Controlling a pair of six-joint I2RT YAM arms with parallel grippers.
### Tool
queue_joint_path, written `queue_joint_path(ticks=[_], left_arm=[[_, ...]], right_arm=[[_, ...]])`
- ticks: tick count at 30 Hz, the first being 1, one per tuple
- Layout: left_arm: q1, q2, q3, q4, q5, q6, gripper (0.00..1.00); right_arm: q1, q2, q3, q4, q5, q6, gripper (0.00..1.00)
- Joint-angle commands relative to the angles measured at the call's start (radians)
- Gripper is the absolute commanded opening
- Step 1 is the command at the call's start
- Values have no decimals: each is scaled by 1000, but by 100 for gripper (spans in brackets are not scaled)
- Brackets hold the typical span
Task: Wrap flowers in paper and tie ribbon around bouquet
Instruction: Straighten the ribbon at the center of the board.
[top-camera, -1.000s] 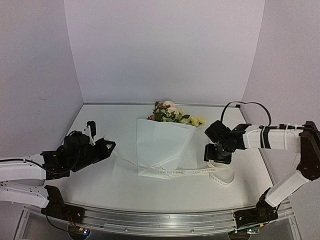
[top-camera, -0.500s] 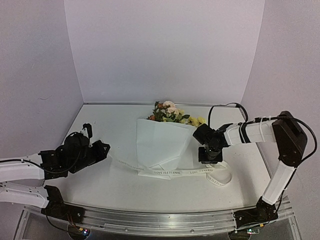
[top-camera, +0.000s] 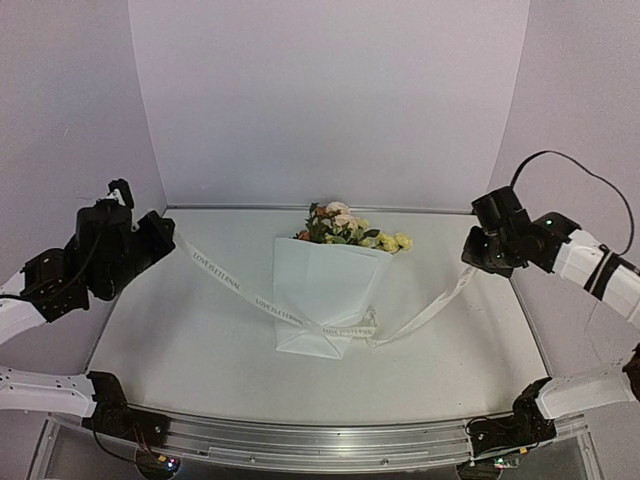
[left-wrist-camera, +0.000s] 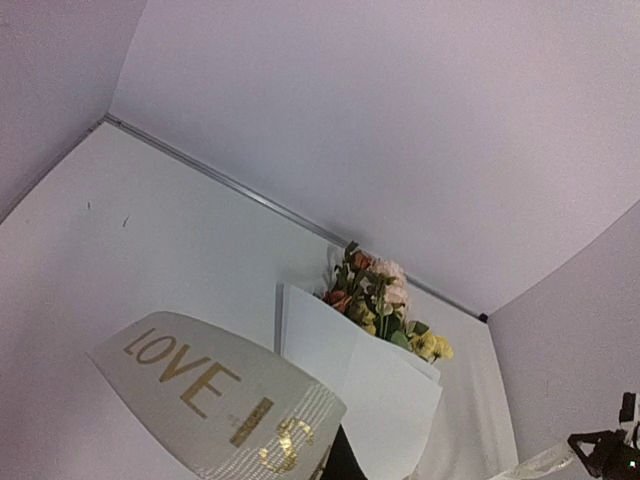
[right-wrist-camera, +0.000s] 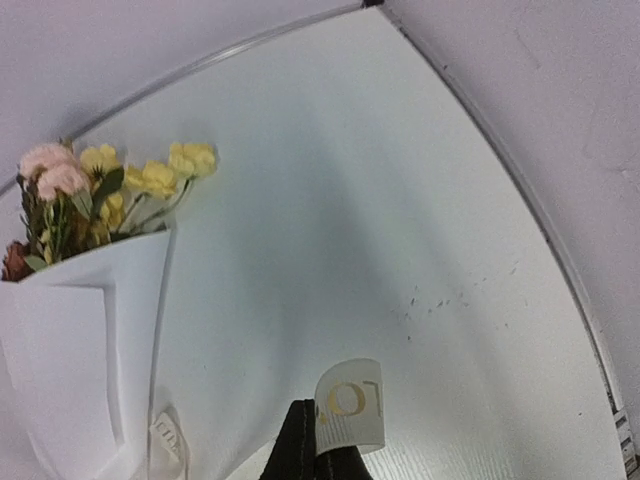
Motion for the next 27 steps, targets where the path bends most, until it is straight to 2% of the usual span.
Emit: queue_joint_path(ticks=[1, 4, 7, 14, 18, 21, 27], left_arm=[[5, -16, 153, -189, -255, 102, 0], [6, -13, 222, -284, -369, 105, 0], [6, -15, 275, -412, -468, 37, 0], [6, -78, 296, -639, -553, -93, 0], [6, -88, 241, -749, -525, -241, 0], [6, -91, 142, -811, -487, -381, 0], [6, -85, -107, -756, -367, -613, 0]], right_arm=[[-59, -140, 52, -157, 114, 8, 0], [-89, -184, 79, -220, 161, 4, 0], [-102, -230, 82, -275, 191, 14, 0], [-107, -318, 62, -367, 230, 53, 0], [-107, -331, 16, -385, 208, 80, 0], [-107, -328, -60, -386, 196, 112, 0], [-115, -226, -144, -370, 188, 162, 3]])
